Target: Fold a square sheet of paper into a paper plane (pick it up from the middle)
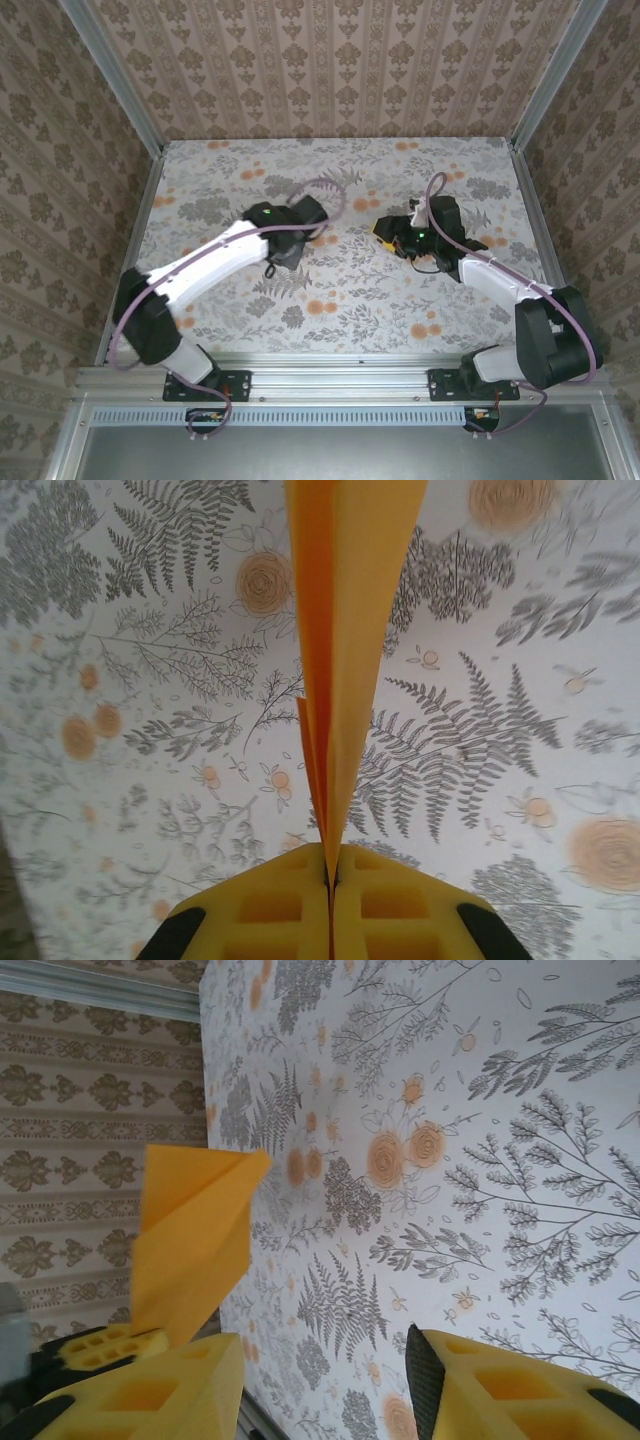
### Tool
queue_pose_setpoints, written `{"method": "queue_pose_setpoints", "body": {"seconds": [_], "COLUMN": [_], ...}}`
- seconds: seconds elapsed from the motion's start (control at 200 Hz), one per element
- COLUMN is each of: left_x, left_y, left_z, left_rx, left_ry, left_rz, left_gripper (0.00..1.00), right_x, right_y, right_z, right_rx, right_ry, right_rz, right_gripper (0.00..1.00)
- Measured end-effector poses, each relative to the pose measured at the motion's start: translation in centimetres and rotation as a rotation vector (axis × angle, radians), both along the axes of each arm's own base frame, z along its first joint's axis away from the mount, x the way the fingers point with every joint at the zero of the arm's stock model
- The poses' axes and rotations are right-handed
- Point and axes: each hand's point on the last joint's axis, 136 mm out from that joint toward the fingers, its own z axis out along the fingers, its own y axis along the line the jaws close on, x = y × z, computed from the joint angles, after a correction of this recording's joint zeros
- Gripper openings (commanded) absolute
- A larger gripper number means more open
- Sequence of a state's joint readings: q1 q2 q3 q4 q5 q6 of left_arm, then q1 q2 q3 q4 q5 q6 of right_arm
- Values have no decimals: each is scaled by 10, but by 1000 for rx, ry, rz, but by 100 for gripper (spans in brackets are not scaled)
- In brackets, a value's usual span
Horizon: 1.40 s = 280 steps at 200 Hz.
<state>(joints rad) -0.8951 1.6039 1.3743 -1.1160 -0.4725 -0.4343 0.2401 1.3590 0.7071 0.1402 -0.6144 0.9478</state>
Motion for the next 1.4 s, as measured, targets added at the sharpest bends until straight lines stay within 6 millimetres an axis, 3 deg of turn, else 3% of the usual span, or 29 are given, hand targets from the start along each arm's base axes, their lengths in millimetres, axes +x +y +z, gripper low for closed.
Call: {"method": "queue_pose_setpoints", "body": {"seconds": [0.17, 0.335, 0.48, 0.64, 0.915, 1.07, 1.23, 1.4], "left_x": [-8, -19, -36, -48, -68, -79, -85, -89], "left_y": [-29, -68, -93, -114, -137, -144, -149, -153], "left_z": [-41, -61, -83, -97, -121, -134, -121, -69], "left_rx": [211, 306, 336, 285, 141, 47, -100, -355], "left_ry": [18, -7, 7, 41, 157, 243, 308, 335], "left_rz": [-128, -260, -361, -422, -486, -496, -488, -477], "left_gripper": [8, 12, 22, 31, 41, 53, 59, 61], "right_x": [0, 0, -2, -4, -14, -21, -28, -39], "right_y": [-11, -27, -42, -48, -42, -34, -22, -1], "right_z": [-2, -7, -17, -20, -32, -39, -40, -39], "right_rx": [-6, -1, 3, 3, 27, 32, 37, 38], "right_ry": [5, 16, 40, 43, 76, 93, 94, 95], "right_rz": [-4, -24, -47, -45, -6, 23, 63, 130], "right_gripper": [53, 53, 53, 54, 52, 51, 48, 43]}}
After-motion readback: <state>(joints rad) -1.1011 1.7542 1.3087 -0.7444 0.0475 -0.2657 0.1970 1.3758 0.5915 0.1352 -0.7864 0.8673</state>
